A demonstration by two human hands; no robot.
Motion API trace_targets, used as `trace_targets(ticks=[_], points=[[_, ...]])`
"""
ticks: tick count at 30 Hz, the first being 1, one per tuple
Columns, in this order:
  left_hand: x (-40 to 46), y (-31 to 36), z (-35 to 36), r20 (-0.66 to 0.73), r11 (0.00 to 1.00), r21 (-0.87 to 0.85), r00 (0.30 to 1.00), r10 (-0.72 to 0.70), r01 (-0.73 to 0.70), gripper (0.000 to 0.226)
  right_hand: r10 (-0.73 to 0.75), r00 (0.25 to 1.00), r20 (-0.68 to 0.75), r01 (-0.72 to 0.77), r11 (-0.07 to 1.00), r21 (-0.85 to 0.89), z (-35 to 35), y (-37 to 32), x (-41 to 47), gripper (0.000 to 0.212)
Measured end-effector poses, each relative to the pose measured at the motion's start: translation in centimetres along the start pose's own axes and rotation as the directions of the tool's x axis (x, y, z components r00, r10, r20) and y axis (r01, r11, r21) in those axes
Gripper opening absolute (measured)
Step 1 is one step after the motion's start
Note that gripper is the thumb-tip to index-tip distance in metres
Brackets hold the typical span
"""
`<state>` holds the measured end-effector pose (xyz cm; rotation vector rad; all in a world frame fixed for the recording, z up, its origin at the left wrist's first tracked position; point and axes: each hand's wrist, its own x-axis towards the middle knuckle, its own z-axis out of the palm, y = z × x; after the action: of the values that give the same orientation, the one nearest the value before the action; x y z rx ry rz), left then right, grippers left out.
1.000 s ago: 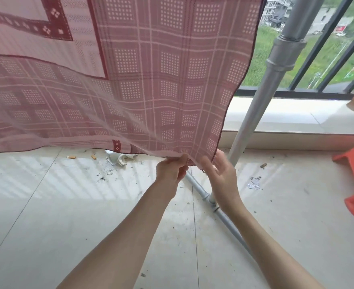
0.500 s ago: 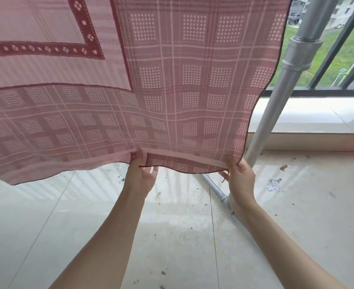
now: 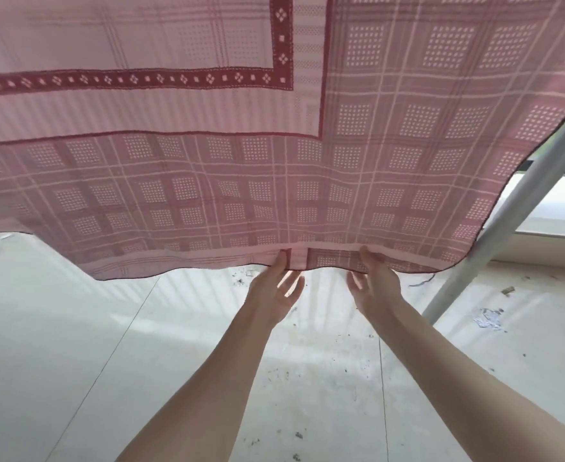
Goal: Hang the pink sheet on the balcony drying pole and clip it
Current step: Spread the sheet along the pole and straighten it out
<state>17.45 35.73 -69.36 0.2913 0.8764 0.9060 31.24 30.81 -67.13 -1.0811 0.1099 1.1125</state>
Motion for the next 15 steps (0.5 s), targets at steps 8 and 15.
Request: trace_targets(ticks=[8,15], points=[[0.5,3.9,-2.4,-0.014,0.946,-0.261,0.98,0.197,-0.194,0.007,-0.028,0.994,-0.109,0.032,0.999,0.035,-0.5,-0.8,1.0,0.008],[1.7,7.5,-5.5,0.011,0.907,-0.359,0.97,0.242,-0.222,0.024,-0.025,0.994,-0.108,0.035,0.995,0.092,-0.5,-1.2,1.9,0.012]])
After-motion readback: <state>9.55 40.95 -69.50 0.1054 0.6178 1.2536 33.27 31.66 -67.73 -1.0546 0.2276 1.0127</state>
